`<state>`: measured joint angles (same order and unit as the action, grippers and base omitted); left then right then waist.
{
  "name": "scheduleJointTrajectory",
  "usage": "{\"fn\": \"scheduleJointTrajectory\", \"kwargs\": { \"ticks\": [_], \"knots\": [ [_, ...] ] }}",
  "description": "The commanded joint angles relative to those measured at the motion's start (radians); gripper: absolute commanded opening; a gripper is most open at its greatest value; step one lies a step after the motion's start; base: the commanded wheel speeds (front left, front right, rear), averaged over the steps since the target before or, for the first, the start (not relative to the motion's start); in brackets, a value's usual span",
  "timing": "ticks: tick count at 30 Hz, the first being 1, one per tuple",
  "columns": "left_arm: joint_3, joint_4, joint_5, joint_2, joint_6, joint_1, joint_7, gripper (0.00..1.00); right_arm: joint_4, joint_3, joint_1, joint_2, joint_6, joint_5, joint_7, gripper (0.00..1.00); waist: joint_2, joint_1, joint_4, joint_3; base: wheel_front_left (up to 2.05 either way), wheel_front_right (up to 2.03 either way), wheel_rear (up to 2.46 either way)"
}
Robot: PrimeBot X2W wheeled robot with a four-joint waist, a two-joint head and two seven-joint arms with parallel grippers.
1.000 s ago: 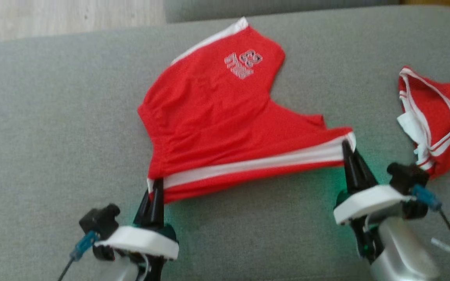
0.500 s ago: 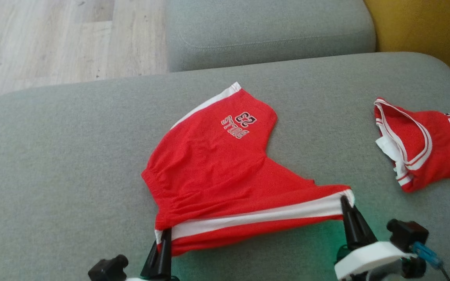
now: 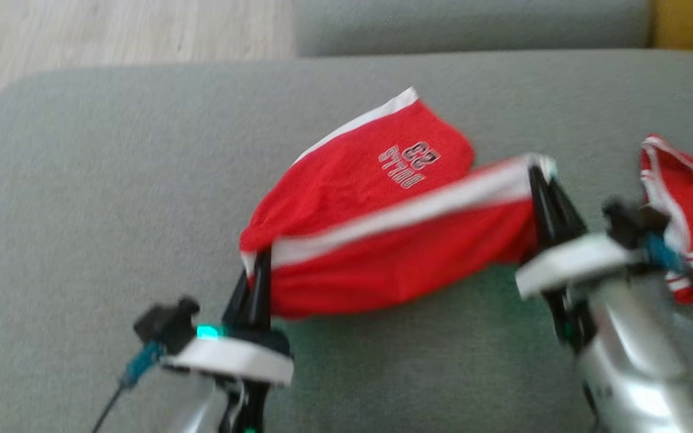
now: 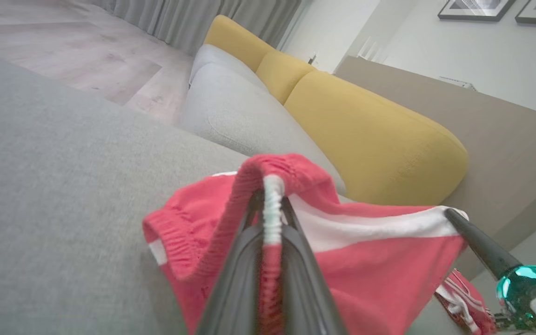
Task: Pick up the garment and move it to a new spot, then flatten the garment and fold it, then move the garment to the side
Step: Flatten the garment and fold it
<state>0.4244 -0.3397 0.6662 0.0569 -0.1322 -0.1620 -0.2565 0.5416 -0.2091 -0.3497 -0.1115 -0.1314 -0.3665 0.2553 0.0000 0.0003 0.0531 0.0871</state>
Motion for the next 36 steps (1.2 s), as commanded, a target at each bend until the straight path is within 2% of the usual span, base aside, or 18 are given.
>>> {"fn": "scheduleJointTrajectory", "kwargs": {
  "ticks": [1,4,6,12,18,20,21,22,23,24,30,36],
  "knots": [
    [-0.026,0.021,-0.002,-0.002,0.002,-0.057,-0.005,0.0,-0.012,-0.035,-0.06,-0.007,0.001,0.011,0.006,0.0,0.0,-0.0003,0.046,0.056,0.0,0.0,0.0],
    [-0.026,-0.017,0.006,-0.006,0.002,-0.158,-0.005,0.0,0.095,-0.063,-0.216,-0.02,0.001,0.03,0.005,0.0,0.0,-0.0003,0.093,0.125,0.0,0.0,0.0],
    [0.014,-0.037,-0.04,-0.006,0.002,-0.215,-0.005,0.0,0.149,-0.065,-0.292,-0.028,0.001,0.042,0.004,0.0,0.0,-0.0003,0.116,0.165,0.0,0.0,0.0],
    [0.06,-0.064,0.027,-0.006,0.002,-0.349,-0.005,0.0,0.307,-0.055,-0.492,-0.045,0.001,0.091,0.005,0.0,0.0,-0.0003,0.169,0.264,0.0,0.0,0.0],
    [0.062,-0.092,0.1,-0.006,0.002,-0.451,-0.005,0.0,0.444,-0.036,-0.652,-0.07,0.001,0.165,0.006,0.0,0.0,-0.0003,0.211,0.352,0.0,0.0,0.0],
    [0.073,-0.114,0.07,-0.006,0.002,-0.482,-0.005,0.0,0.475,-0.03,-0.695,-0.068,0.001,0.189,0.006,0.0,0.0,-0.0003,0.215,0.379,0.0,0.0,0.0],
    [0.073,-0.12,0.092,-0.006,0.002,-0.486,-0.005,0.09,0.492,-0.025,-0.711,-0.064,0.001,0.198,0.006,0.0,0.0,-0.0003,0.215,0.388,0.0,0.0,0.0],
    [0.074,-0.129,0.109,-0.007,0.002,-0.491,-0.005,0.47,0.511,-0.018,-0.725,-0.057,0.001,0.204,0.006,0.11,0.0,-0.0003,0.215,0.396,0.0,0.0,0.0],
    [0.077,-0.137,0.107,-0.007,0.005,-0.499,-0.005,0.96,0.53,-0.009,-0.738,-0.052,0.001,0.208,0.006,0.43,0.0,-0.0003,0.215,0.404,0.0,0.0,0.0],
    [0.072,-0.141,0.119,-0.007,0.01,-0.502,-0.005,1.0,0.548,-0.002,-0.749,-0.049,0.001,0.215,0.006,1.0,0.0,-0.0003,0.216,0.409,0.0,0.0,0.0],
    [0.074,-0.164,0.13,-0.007,0.025,-0.487,-0.005,1.0,0.564,0.011,-0.751,-0.032,0.001,0.242,0.006,1.0,0.0,-0.0003,0.21,0.415,0.0,0.0,0.0],
    [0.027,-0.152,0.095,-0.007,0.04,-0.415,-0.005,1.0,0.513,0.008,-0.664,-0.038,0.001,0.264,0.006,1.0,0.0,-0.0003,0.195,0.387,0.0,0.0,0.0]
  ]
}}
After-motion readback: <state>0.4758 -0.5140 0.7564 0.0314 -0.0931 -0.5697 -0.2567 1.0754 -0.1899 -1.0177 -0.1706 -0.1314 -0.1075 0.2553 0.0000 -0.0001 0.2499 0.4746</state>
